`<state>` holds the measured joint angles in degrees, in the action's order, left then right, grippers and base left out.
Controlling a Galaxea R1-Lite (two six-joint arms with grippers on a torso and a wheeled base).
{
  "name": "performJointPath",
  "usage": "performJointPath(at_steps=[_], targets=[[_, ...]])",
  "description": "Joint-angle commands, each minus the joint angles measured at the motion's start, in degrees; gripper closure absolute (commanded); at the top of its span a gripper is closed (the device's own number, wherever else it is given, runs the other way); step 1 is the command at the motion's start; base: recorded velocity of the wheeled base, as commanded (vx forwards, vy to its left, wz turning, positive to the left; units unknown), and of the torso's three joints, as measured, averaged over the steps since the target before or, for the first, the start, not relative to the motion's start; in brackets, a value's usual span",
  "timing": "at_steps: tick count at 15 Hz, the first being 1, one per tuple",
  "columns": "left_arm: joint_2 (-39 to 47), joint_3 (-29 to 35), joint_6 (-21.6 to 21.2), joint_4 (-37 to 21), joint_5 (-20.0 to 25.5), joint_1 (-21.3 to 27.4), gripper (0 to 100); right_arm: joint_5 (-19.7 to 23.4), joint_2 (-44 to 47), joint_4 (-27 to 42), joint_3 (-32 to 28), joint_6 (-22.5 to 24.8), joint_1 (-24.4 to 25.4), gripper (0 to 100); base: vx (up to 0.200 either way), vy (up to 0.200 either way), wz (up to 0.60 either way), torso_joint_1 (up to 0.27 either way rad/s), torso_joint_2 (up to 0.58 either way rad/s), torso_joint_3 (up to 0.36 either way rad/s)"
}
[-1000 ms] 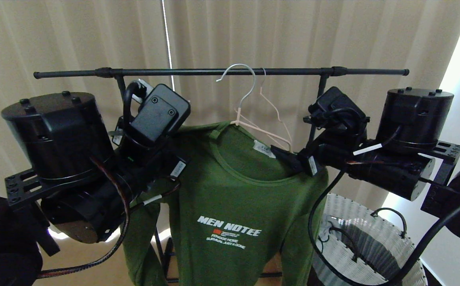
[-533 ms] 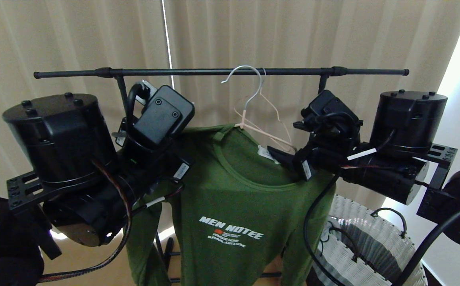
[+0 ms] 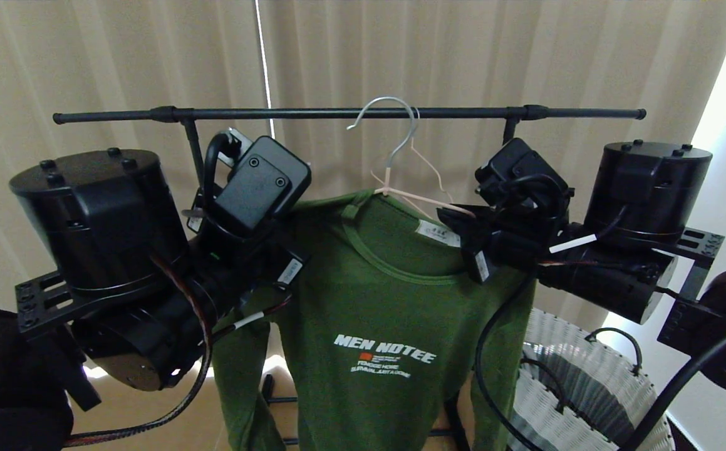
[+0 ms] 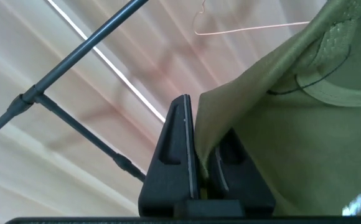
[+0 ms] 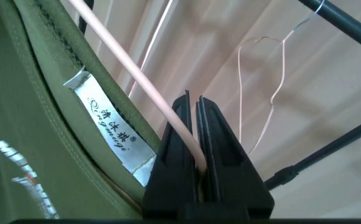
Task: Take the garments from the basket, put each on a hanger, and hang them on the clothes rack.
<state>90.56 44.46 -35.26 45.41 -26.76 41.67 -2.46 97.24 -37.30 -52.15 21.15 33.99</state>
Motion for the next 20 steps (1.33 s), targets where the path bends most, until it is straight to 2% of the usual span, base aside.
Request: performJointPath(at_steps=[1, 3, 4, 6, 8, 13, 16, 20], targets=[[0.1, -0.4, 0.1, 0.0, -0.2, -0.1, 100, -0.1, -0.3, 0.0, 0.0, 0.0, 0.0, 100, 0.000, 0.000, 0.00, 0.000, 0.00, 0.000], [-0.1, -0.8, 0.3, 0.0, -0.1, 0.0, 100, -0.1, -0.7, 0.0, 0.2, 0.0, -0.1, 100, 0.000, 0.000, 0.00, 0.000, 0.00, 0.000], [-0.2, -0.8, 0.5, 0.0, 0.0, 0.0, 0, -0.1, -0.7, -0.1, 0.2, 0.0, -0.1, 100, 0.000, 0.000, 0.00, 0.000, 0.00, 0.000], [-0.5, -1.7, 2.5, 0.0, 0.1, 0.0, 0, -0.2, -2.1, 0.0, 0.7, 0.0, -0.9, 100, 0.000, 0.000, 0.00, 0.000, 0.00, 0.000], [-2.1, -5.1, 4.2, 0.0, 0.1, -0.1, 0, -0.1, -4.0, 0.0, 2.2, -0.1, -4.2, 100, 0.000, 0.000, 0.00, 0.000, 0.00, 0.000], [-3.9, -9.5, 5.2, 0.0, 0.1, -0.1, 0, 0.1, -7.4, -0.1, 4.1, -0.1, -8.6, 100, 0.000, 0.000, 0.00, 0.000, 0.00, 0.000], [-4.2, -11.6, 7.5, 0.0, 0.1, -0.1, 0, 0.3, -10.3, 0.0, 4.5, -0.9, -9.0, 100, 0.000, 0.000, 0.00, 0.000, 0.00, 0.000], [-5.0, -11.9, 8.1, 0.1, 0.3, 0.3, 0, 0.3, -11.6, 0.0, 6.2, -1.6, -9.0, 100, 0.000, 0.000, 0.00, 0.000, 0.00, 0.000]])
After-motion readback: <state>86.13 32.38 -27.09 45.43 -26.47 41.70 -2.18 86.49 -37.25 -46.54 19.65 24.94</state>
